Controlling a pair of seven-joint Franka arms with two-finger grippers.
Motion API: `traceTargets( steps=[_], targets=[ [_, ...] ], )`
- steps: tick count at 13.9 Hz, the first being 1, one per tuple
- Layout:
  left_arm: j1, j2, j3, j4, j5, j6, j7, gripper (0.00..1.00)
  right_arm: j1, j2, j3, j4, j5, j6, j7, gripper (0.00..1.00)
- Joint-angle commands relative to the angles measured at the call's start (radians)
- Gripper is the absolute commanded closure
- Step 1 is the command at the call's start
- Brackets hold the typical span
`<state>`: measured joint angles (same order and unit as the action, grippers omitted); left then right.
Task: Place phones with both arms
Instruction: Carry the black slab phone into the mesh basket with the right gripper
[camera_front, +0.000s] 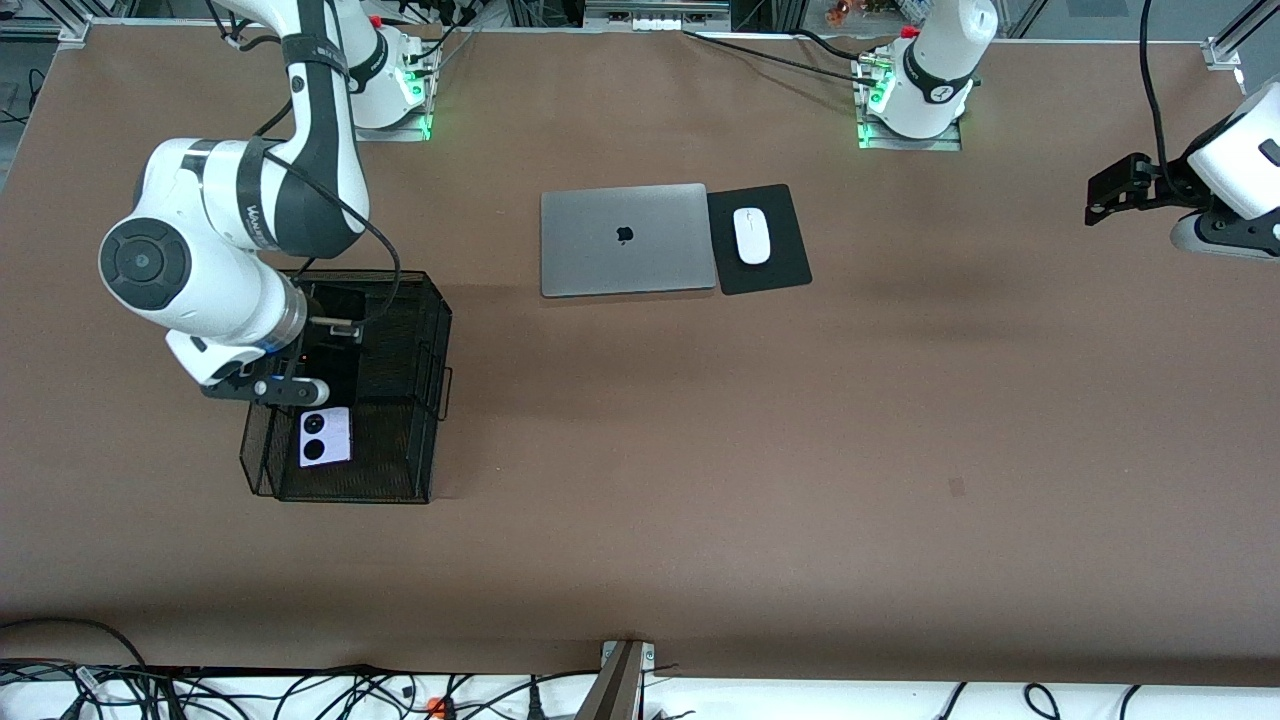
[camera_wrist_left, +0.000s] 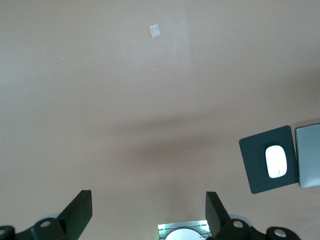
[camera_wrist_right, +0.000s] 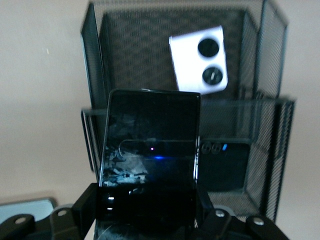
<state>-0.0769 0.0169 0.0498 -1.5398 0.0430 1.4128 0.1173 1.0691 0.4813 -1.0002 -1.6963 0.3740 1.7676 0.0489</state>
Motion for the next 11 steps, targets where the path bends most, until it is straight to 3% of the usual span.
traceTargets(
  steps=[1,11],
  targets=[
    [0.003,-0.017,-0.004,-0.003,-0.006,-0.017,0.004,0.00,0.090,-0.067,-0.034,-0.113,-0.015,0.013,0.054,0.89],
    [0.006,-0.014,-0.002,-0.003,0.001,-0.021,0.005,0.00,0.101,-0.026,-0.025,-0.183,-0.015,0.023,0.055,0.89]
  ],
)
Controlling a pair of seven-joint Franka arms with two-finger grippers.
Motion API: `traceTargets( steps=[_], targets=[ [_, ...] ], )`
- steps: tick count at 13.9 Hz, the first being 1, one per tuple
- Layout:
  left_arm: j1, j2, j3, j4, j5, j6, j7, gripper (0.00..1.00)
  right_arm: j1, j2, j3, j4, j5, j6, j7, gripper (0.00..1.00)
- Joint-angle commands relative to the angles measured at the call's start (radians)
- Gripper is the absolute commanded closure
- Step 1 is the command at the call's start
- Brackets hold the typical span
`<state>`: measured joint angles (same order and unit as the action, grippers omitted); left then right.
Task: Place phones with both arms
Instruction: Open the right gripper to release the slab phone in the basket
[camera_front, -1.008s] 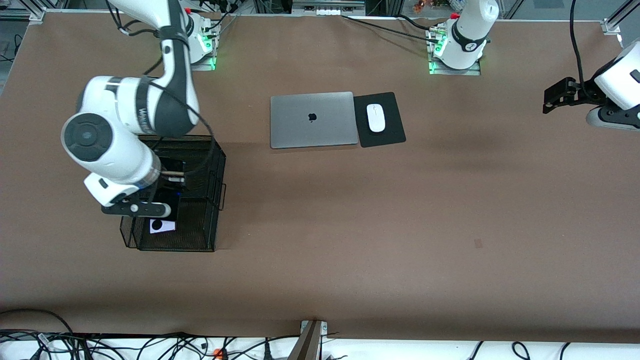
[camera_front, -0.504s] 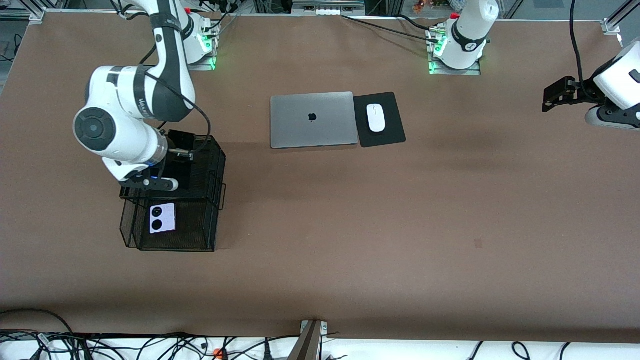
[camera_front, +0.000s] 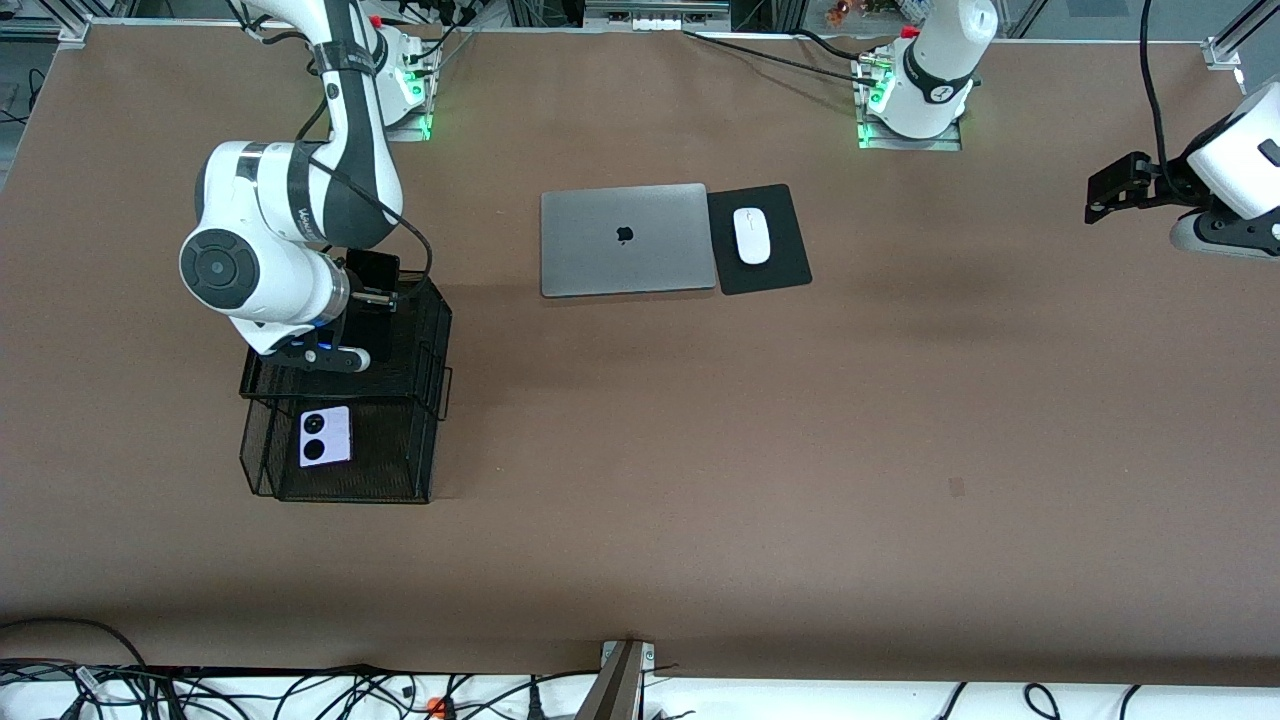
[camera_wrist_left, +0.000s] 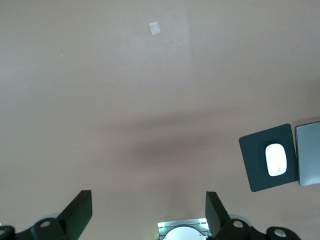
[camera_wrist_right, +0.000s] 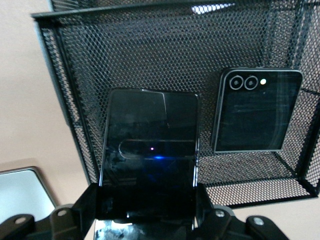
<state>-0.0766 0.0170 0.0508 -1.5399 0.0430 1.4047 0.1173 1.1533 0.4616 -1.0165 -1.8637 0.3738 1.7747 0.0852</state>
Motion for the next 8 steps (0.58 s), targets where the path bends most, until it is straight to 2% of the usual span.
traceTargets(
  steps=[1,4,6,8],
  targets=[
    [0.006,-0.014,-0.003,-0.005,0.001,-0.013,0.005,0.00,0.016,0.006,-0.008,-0.015,-0.013,0.026,0.019,0.89],
    [0.006,-0.012,-0.002,-0.003,-0.009,-0.013,0.004,0.00,0.014,0.045,-0.007,-0.015,-0.003,0.072,0.019,0.89],
    [0.006,-0.012,-0.002,-0.005,-0.011,-0.013,0.004,0.00,0.003,0.058,-0.007,-0.017,0.054,0.075,0.007,0.88],
    [0.006,-0.011,-0.002,-0.005,-0.011,-0.013,0.002,0.00,0.002,0.080,-0.007,-0.015,0.063,0.081,0.004,0.86]
  ],
)
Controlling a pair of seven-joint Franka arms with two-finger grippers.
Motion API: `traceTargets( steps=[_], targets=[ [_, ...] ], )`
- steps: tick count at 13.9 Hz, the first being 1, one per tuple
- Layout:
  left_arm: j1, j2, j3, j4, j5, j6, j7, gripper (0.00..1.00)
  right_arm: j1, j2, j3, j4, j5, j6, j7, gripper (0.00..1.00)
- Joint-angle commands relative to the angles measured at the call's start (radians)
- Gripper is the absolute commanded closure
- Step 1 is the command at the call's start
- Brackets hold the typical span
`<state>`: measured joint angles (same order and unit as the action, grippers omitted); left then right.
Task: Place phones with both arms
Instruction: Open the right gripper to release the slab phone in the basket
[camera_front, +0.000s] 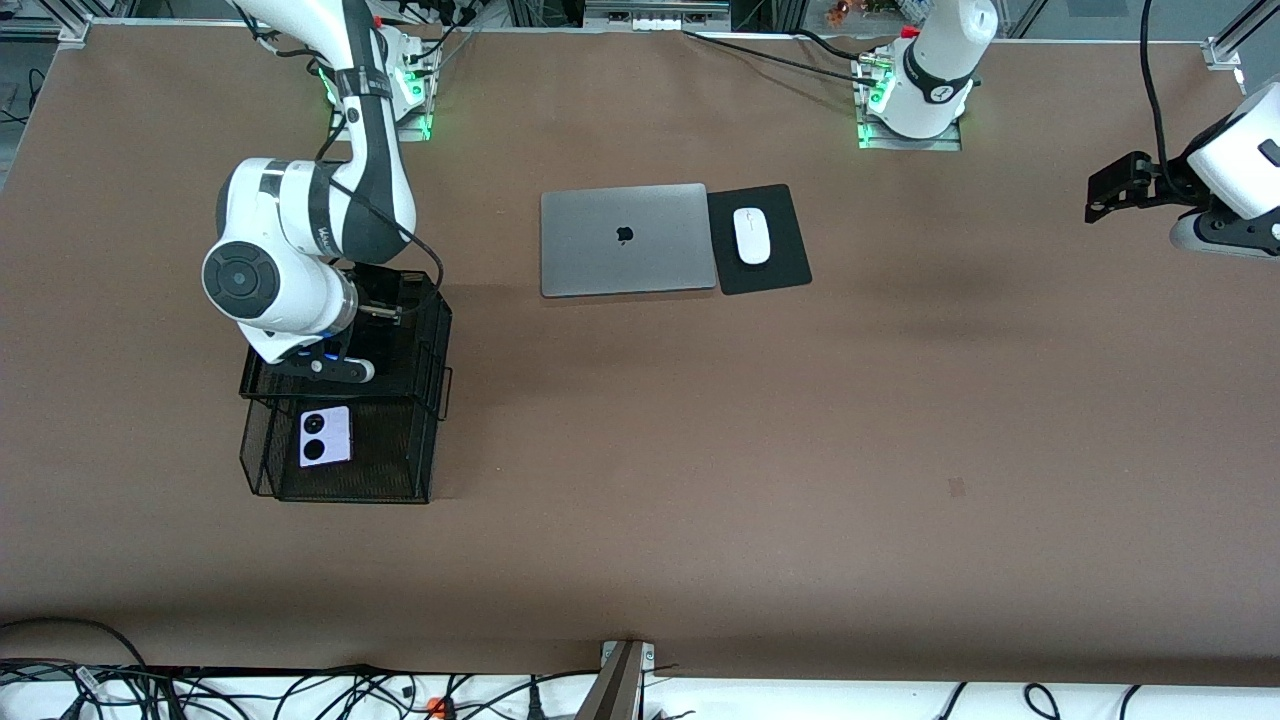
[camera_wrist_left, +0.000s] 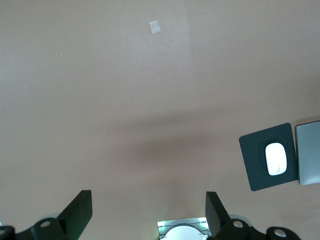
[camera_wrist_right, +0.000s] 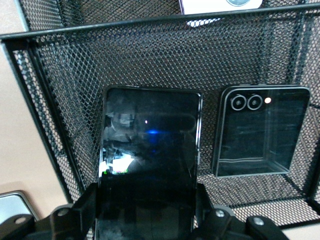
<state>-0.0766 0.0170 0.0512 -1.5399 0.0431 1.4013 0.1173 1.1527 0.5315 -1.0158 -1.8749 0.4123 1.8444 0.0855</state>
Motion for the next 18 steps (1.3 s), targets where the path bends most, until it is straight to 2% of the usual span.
traceTargets(
  steps=[1,2,3,4,6,8,10,13,16,18],
  targets=[
    [0.006,-0.011,-0.002,-0.005,-0.011,-0.010,0.002,0.00,0.002,0.019,-0.007,-0.006,0.025,0.021,0.003,0.83],
    [0.008,-0.011,-0.002,-0.005,-0.011,-0.011,0.002,0.00,0.002,0.025,-0.007,-0.004,0.026,0.026,0.003,0.70],
    [0.008,-0.011,-0.002,-0.005,-0.011,-0.013,0.002,0.00,0.002,0.031,-0.007,-0.004,0.039,0.026,0.003,0.41],
    [0.008,-0.011,-0.002,-0.005,-0.011,-0.013,0.002,0.00,0.002,0.032,-0.007,-0.004,0.054,0.024,0.003,0.16],
    [0.008,-0.011,-0.002,-0.005,-0.011,-0.018,0.002,0.00,0.001,0.032,-0.007,0.000,0.063,0.021,0.003,0.01],
    [0.008,-0.011,-0.002,-0.005,-0.011,-0.018,0.002,0.00,-0.007,0.025,-0.009,0.017,0.068,0.024,0.003,0.01],
    [0.008,-0.011,-0.002,-0.005,-0.011,-0.018,0.002,0.00,-0.042,0.019,-0.013,0.095,0.086,-0.019,-0.001,0.01],
    [0.008,-0.011,-0.001,-0.005,-0.011,-0.018,0.004,0.00,-0.173,0.028,-0.010,0.322,0.097,-0.265,-0.001,0.01],
    [0.008,-0.009,-0.001,-0.005,-0.011,-0.018,0.002,0.00,-0.321,0.036,-0.006,0.489,0.190,-0.468,-0.009,0.01],
    [0.008,-0.009,-0.001,-0.005,-0.011,-0.018,0.004,0.00,-0.423,0.059,0.032,0.607,0.210,-0.581,-0.009,0.01]
  ],
)
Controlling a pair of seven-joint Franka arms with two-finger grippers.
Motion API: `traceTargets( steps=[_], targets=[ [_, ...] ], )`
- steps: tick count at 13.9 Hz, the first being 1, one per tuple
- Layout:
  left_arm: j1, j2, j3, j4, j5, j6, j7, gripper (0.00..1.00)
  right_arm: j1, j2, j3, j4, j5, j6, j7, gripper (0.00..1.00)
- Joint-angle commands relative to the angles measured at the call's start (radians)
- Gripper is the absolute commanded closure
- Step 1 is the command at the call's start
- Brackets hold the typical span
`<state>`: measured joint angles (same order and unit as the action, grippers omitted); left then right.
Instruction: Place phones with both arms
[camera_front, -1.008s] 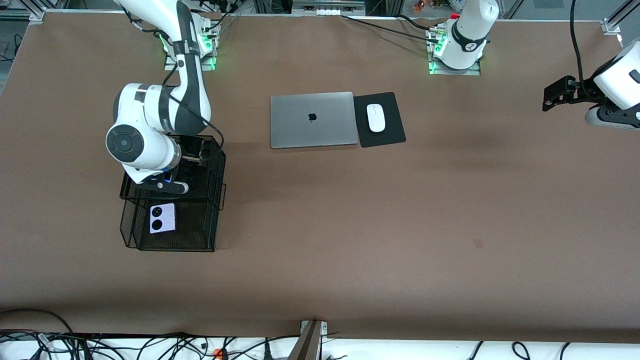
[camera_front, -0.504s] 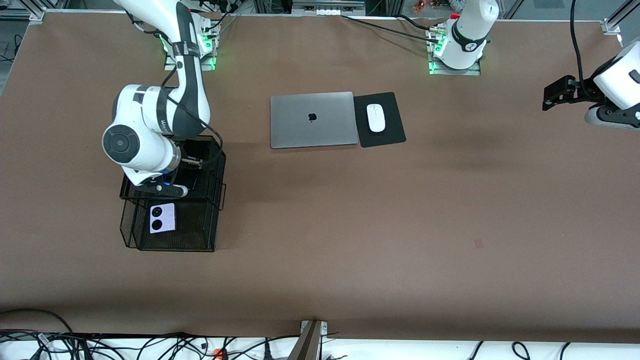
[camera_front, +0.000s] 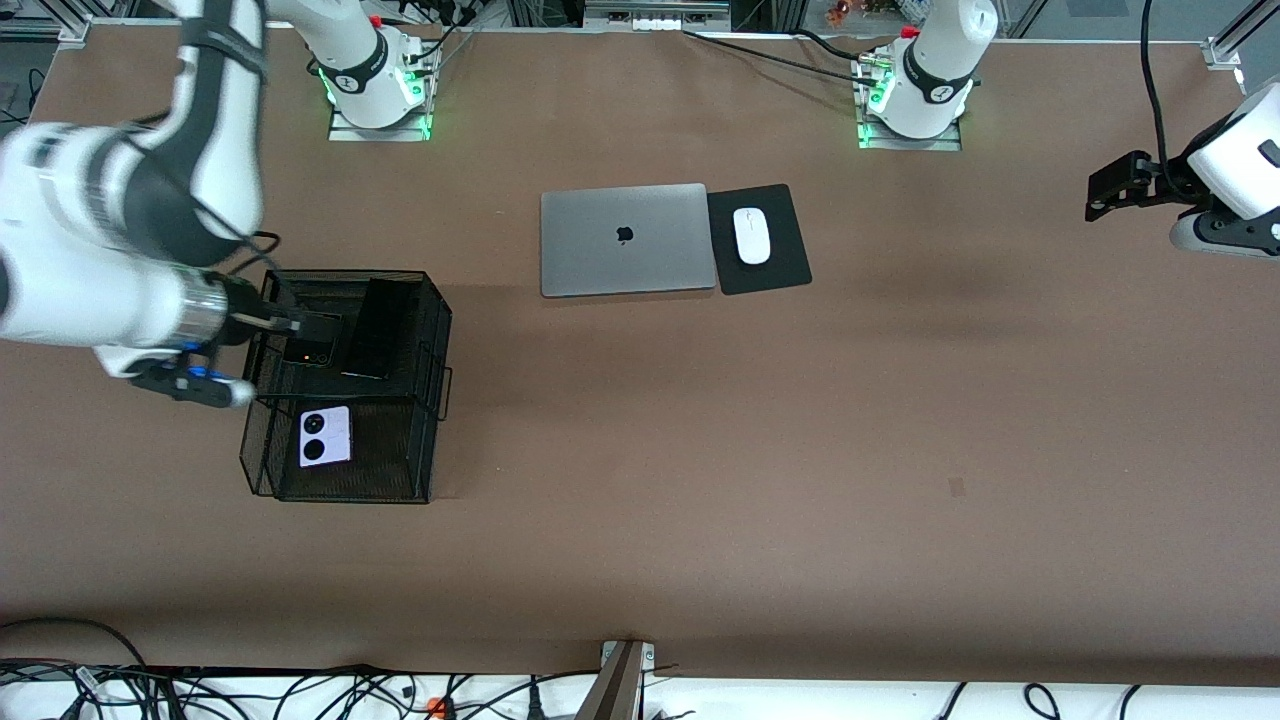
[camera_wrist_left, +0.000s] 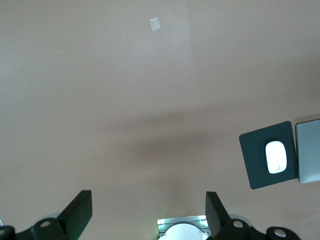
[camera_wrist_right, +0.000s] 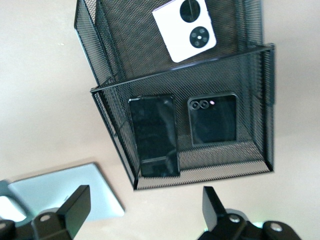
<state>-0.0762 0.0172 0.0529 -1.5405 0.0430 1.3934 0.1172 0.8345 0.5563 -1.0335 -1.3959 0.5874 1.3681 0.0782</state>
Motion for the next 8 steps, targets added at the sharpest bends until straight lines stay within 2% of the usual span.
traceTargets(
  steps=[1,3,5,6,8],
  targets=[
    [0.007,-0.010,-0.002,-0.004,-0.011,-0.010,0.002,0.00,-0.182,0.039,0.096,0.194,0.042,-0.151,-0.002,0.01],
    [0.007,-0.010,-0.002,-0.004,-0.011,-0.010,0.002,0.00,-0.343,0.042,0.221,0.291,0.049,-0.231,0.000,0.01],
    [0.007,-0.010,-0.002,-0.004,-0.011,-0.010,0.002,0.00,-0.458,0.042,0.320,0.333,0.048,-0.267,0.002,0.01],
    [0.007,-0.010,-0.002,-0.004,-0.011,-0.010,0.002,0.00,-0.487,0.042,0.343,0.345,0.048,-0.282,0.002,0.01],
    [0.007,-0.010,-0.002,-0.004,-0.011,-0.010,0.002,0.00,-0.499,0.039,0.345,0.354,0.045,-0.294,0.000,0.01]
  ],
)
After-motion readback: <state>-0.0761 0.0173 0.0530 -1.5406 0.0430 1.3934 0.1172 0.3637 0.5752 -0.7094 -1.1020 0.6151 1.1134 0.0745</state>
